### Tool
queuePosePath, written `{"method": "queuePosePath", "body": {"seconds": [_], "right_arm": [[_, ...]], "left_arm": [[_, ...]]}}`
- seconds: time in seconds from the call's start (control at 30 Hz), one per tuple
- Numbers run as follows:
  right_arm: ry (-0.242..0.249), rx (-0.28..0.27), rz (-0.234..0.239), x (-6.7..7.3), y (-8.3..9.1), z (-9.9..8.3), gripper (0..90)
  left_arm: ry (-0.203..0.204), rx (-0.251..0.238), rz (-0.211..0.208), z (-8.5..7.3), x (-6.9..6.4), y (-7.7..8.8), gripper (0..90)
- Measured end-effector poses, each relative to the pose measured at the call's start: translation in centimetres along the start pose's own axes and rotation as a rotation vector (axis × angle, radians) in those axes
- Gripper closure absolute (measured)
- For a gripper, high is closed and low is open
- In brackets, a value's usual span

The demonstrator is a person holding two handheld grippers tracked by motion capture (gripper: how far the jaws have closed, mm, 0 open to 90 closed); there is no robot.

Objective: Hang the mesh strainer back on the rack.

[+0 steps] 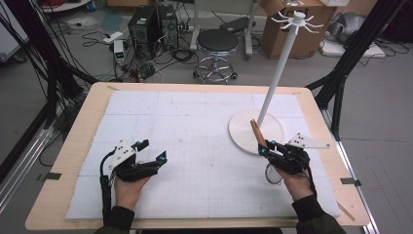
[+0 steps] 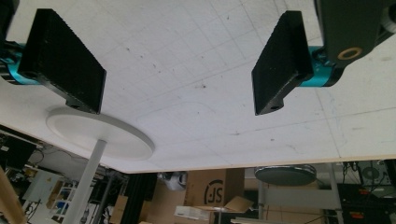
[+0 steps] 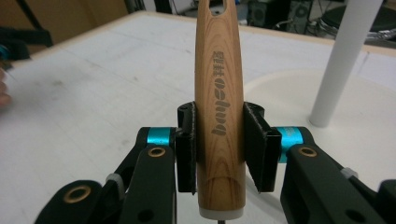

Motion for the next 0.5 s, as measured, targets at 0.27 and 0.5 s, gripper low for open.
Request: {"method": "queuePosePath", "body": {"seconds": [0.27,0.5], "right_arm": [[-0.074,-0.185,-0.006,-0.2,1.1,1.9,68.2],[-0.111,-0.28,-0.007,-0.5,1.6,3.2,68.1]], "left_arm": [[-0.001,-0.001,0.001,0.0,0.0,0.0,18.2],[-0.003,-0.001,0.002,0.0,0.0,0.0,18.2]]}}
Point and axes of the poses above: each handheld gripper's, and its own axes: y roughly backward along the jaws, z roughly out of its top, x roughly to its left, the point moved 1 cm from there along -y, roughly forward along the jaws, and after that the axes turned 15 degrees about -z, right-handed, at the moved point
